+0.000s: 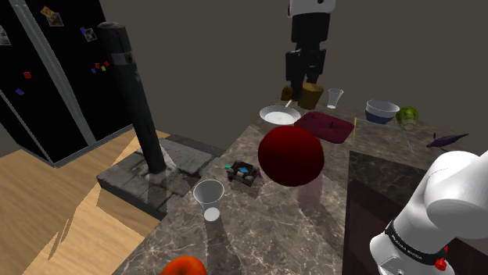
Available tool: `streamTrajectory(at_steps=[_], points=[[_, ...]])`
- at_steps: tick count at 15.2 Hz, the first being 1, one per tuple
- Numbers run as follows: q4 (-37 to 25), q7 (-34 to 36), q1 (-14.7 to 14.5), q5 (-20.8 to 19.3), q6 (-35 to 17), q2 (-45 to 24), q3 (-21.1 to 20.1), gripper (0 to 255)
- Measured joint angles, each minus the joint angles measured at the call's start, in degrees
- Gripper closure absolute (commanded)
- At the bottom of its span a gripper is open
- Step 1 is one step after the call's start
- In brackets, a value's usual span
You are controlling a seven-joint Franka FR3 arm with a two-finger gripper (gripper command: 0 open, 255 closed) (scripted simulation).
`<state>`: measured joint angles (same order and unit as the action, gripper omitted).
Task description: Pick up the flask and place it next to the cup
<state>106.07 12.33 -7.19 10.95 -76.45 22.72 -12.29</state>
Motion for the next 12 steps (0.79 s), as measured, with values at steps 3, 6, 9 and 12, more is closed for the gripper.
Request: streamTrajectory(at_steps=[3, 6, 9, 12], points=[[-2.5, 5.1, -1.4, 1.5, -0.3, -1.9, -3.6, 255], [-4.0, 9.3, -2.6, 2.5, -0.9, -3.3, -6.5, 255], [-6.1, 14.2, -3.9, 3.2, -2.1, -5.8, -10.1, 255], [-9.4, 19.0, -5.1, 3.2, -2.8, -9.0, -13.4, 255]])
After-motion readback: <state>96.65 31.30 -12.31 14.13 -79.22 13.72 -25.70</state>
